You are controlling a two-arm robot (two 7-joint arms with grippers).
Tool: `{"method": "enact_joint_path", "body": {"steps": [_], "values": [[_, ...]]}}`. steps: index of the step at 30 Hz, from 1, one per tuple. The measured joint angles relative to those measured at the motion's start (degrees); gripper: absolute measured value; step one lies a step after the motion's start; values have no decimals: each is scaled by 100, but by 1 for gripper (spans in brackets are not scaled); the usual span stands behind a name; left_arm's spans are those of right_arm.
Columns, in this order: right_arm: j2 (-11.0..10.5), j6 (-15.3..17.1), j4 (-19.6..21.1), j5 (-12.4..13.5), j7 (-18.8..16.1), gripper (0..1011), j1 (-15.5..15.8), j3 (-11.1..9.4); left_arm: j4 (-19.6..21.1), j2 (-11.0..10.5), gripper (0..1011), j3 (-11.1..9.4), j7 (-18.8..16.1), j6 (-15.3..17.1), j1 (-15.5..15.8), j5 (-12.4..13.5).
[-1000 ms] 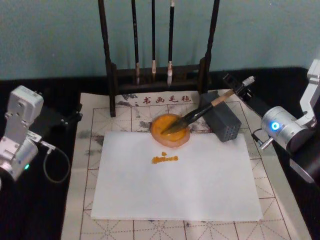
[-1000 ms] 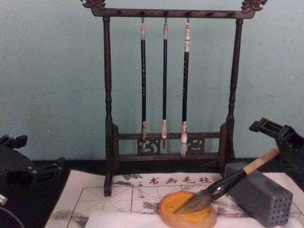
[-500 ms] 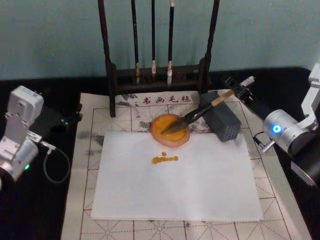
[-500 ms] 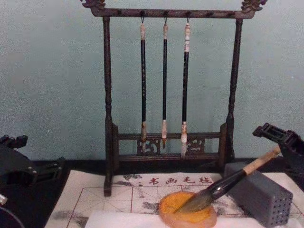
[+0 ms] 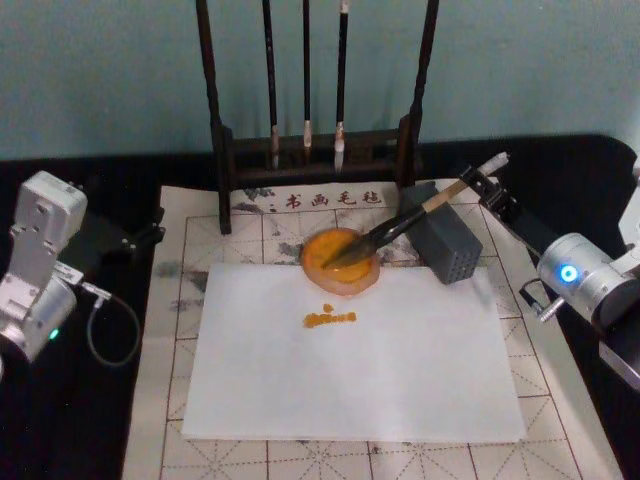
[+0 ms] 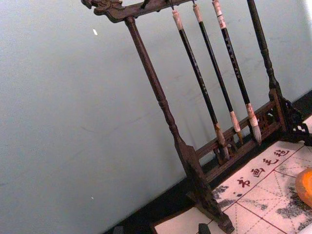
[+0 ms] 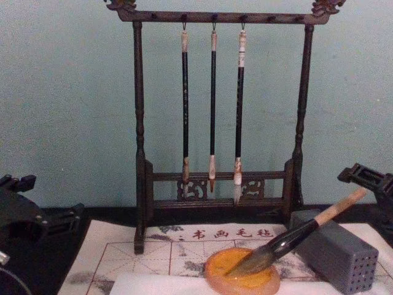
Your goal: Pick up the brush from the inkstone, write on the paper, then place the brush back to its original position.
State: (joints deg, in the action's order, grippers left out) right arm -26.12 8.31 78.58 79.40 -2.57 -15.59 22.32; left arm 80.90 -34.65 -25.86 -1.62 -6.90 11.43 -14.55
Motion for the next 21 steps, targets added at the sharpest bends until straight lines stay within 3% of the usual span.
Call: {"method": "enact_joint_path", "body": {"steps": [6, 11, 16, 17, 19, 21], "values": [[-246, -140, 407, -339, 83, 1000, 207, 153, 0, 0, 1001, 0, 0, 0, 0, 0], [-399, -333, 682, -861, 100, 1000, 343, 284, 0, 0, 1001, 0, 0, 0, 0, 0], [-574, -738, 827, -2075, 232, 1000, 340, 634, 0, 0, 1001, 0, 0, 0, 0, 0], [-574, -738, 827, -2075, 232, 1000, 340, 634, 0, 0, 1001, 0, 0, 0, 0, 0], [-666, -801, 867, -2547, 271, 1000, 304, 801, 0, 0, 1001, 0, 0, 0, 0, 0], [-716, -802, 884, -2752, 286, 1000, 287, 871, 0, 0, 1001, 0, 0, 0, 0, 0]]}}
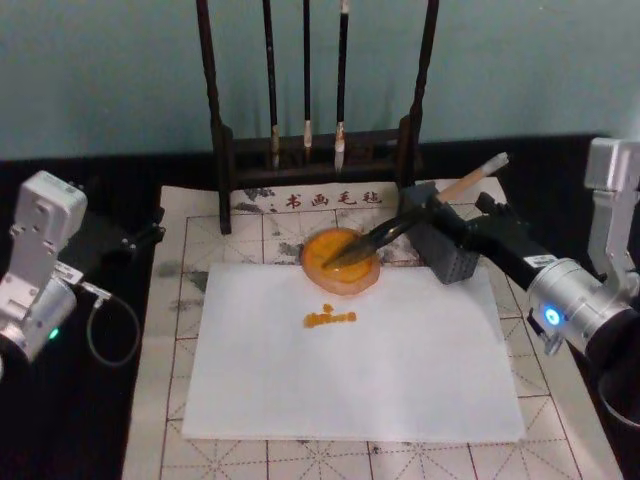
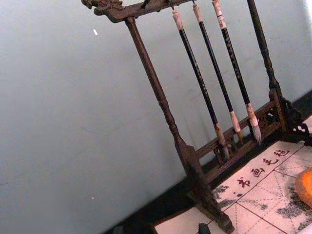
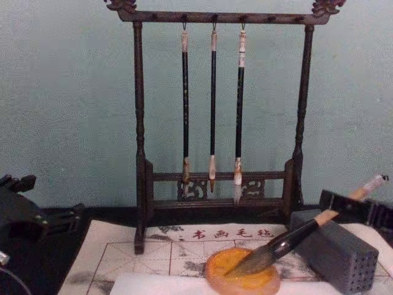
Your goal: Pick up the brush from the inkstone, write on the paper, then place the brush back to its original position.
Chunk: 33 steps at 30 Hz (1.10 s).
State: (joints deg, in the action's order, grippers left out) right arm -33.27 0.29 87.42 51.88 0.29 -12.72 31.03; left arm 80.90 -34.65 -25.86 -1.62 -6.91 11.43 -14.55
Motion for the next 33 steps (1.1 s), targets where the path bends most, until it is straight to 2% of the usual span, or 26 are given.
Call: {"method": "enact_joint_path", "body": {"steps": [2, 3, 4, 9, 13, 16, 33], "values": [[-80, 16, 28, -302, 40, 1000, -14, 112, 0, 0, 1001, 0, 0, 0, 0, 0], [-80, 16, 28, -302, 40, 1000, -14, 112, 0, 0, 1001, 0, 0, 0, 0, 0], [-127, 43, 50, -482, 86, 1000, -18, 168, 0, 0, 1001, 0, 0, 0, 0, 0], [-236, 142, 78, -997, 237, 1000, -24, 309, 0, 0, 1001, 0, 0, 0, 0, 0], [-249, 191, 66, -1160, 279, 1000, -23, 333, 0, 0, 1001, 0, 0, 0, 0, 0], [-242, 214, 52, -1217, 295, 1000, -15, 332, 0, 0, 1001, 0, 0, 0, 0, 0], [-234, 207, 45, -1159, 283, 1000, -18, 318, 0, 0, 1001, 0, 0, 0, 0, 0]]}}
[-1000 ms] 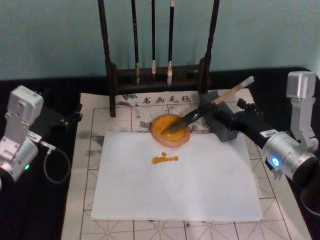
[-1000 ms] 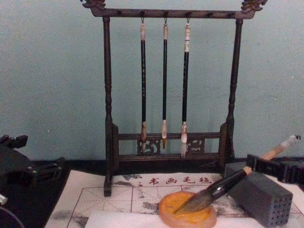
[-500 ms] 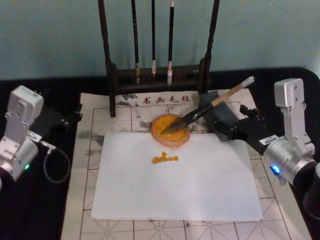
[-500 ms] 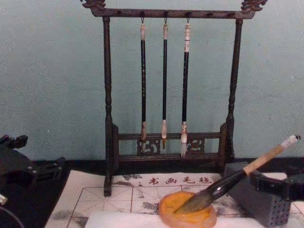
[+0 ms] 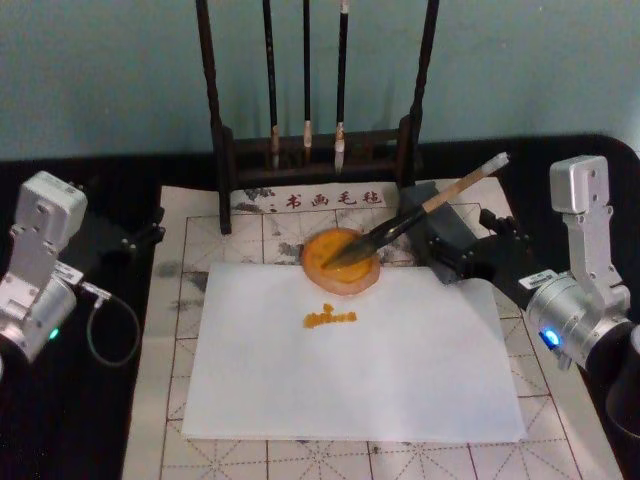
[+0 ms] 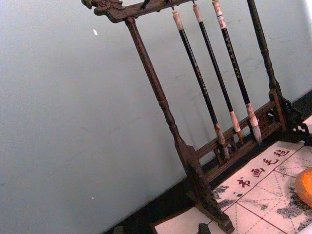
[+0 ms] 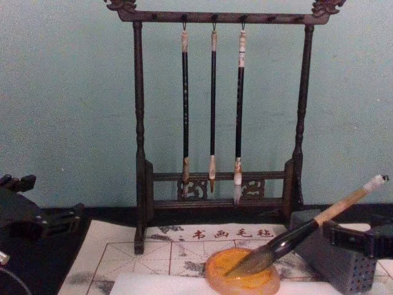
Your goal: Pick up the brush from the inkstone, write on the paper, then place the brush back to its original position.
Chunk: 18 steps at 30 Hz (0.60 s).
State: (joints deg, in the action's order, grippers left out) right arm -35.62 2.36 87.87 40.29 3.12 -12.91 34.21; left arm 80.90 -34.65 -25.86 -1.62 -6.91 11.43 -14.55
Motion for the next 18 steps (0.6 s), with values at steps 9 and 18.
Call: {"method": "enact_joint_path", "body": {"steps": [9, 18], "values": [[0, -4, 0, 15, -4, 1000, 0, -5, 0, 0, 1001, 0, 0, 0, 0, 0], [0, -7, 0, 23, -9, 1000, 0, -5, 0, 0, 1001, 0, 0, 0, 0, 0]]}}
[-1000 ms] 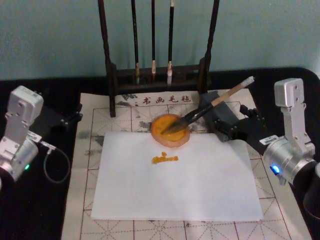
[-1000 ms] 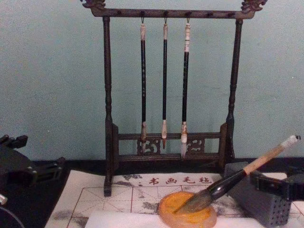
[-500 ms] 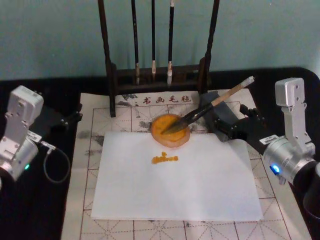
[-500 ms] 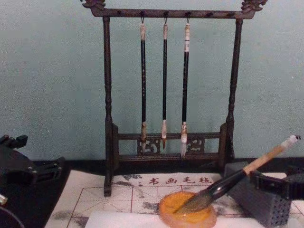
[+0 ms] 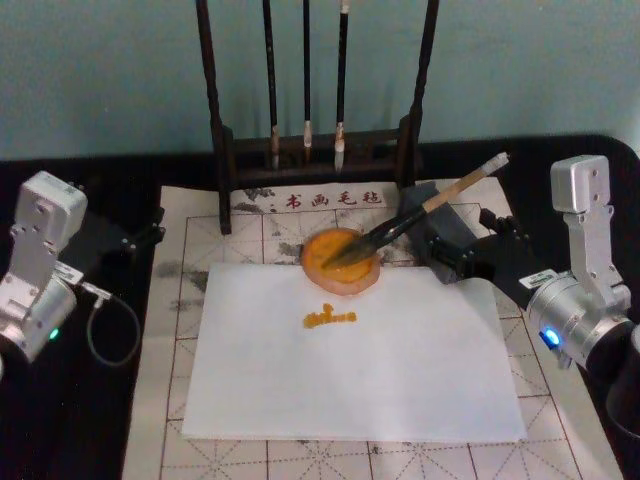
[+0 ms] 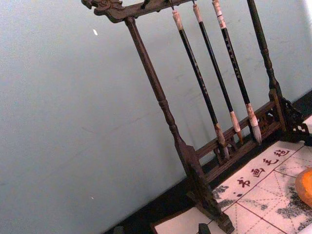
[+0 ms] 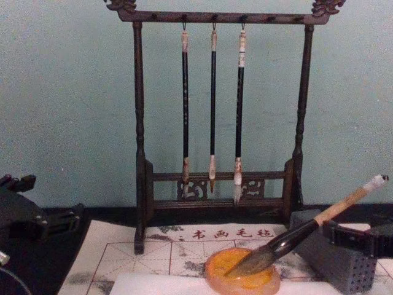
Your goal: Pick up the brush from the inkstone, write on the paper, then place the brush back to its original position.
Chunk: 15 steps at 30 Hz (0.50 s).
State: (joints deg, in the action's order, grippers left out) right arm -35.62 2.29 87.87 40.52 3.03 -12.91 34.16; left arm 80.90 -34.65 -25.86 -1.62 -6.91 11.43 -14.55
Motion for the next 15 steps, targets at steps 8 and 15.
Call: {"method": "enact_joint_path", "body": {"steps": [8, 15], "values": [[0, 0, 0, 4, -1, 1000, 0, 0, 0, 0, 1001, 0, 0, 0, 0, 0], [0, 0, 0, 5, -1, 1000, 0, 0, 0, 0, 1001, 0, 0, 0, 0, 0]]}}
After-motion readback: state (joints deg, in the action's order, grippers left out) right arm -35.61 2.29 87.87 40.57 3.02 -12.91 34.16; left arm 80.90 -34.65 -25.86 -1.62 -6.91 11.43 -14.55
